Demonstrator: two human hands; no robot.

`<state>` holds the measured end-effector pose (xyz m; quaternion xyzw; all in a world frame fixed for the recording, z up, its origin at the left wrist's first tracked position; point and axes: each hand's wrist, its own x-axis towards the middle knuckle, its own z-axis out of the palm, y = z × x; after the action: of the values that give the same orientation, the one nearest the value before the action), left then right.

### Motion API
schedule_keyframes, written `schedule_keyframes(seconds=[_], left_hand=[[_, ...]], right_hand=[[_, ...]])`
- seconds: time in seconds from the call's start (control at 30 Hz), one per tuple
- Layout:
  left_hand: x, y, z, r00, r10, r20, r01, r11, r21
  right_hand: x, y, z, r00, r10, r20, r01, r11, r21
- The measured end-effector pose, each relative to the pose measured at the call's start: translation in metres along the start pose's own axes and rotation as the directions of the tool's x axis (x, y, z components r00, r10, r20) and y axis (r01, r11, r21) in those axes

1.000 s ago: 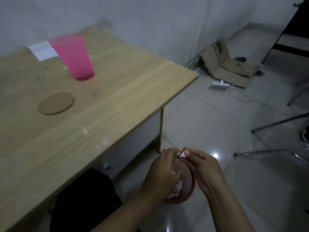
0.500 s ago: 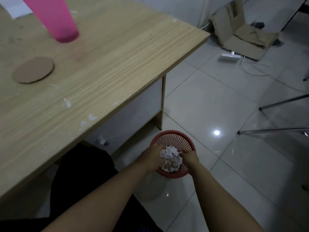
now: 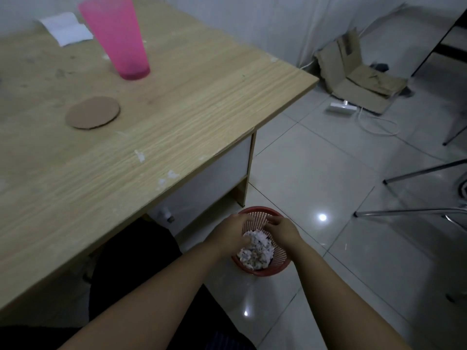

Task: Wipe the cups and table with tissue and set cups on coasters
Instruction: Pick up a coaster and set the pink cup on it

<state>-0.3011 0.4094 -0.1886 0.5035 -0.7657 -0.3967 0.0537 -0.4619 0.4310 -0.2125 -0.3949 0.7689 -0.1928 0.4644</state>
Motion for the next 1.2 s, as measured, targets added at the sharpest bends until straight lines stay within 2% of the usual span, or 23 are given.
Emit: schedule_keyframes(seconds=[0.1,0.27,0.5,0.6,0.8,1.03,1.1,1.2], left_hand=[[-0.01,0.011,-0.018,0.999,0.037,-0.036,-0.038,0.999,-0.012],[-0.034,0.044,-0.061,0.973,0.184,-0.137,-0.187,0.982,-0.012],[-0.095,0.092,-0.142,0.897,0.296,-0.327,-0.346,0.932,-0.106],[-0.122,0.091,-0.181,0.843,0.299,-0.448,-0.382,0.918,-0.107],[-0.159,0.046,-0.247,0.741,0.212,-0.637,-0.291,0.956,-0.02],[-0.175,-0.007,-0.285,0.619,0.079,-0.782,-0.151,0.988,-0.019],[-0.176,-0.018,-0.29,0.586,0.034,-0.81,-0.124,0.991,-0.048],[-0.173,-0.032,-0.29,0.551,-0.016,-0.834,-0.103,0.991,-0.087]], right_hand=[[-0.02,-0.023,-0.013,0.995,-0.102,-0.013,0.101,0.993,-0.053],[-0.067,-0.074,-0.045,0.946,-0.309,-0.099,0.296,0.947,-0.127],[-0.141,-0.171,-0.073,0.742,-0.645,-0.18,0.591,0.758,-0.276],[-0.161,-0.213,-0.064,0.664,-0.735,-0.14,0.679,0.671,-0.298],[-0.177,-0.287,-0.015,0.512,-0.859,-0.024,0.817,0.495,-0.297],[-0.18,-0.342,0.053,0.373,-0.927,0.052,0.908,0.353,-0.225],[-0.178,-0.35,0.069,0.354,-0.933,0.073,0.92,0.333,-0.208],[-0.171,-0.355,0.085,0.371,-0.926,0.067,0.919,0.356,-0.169]])
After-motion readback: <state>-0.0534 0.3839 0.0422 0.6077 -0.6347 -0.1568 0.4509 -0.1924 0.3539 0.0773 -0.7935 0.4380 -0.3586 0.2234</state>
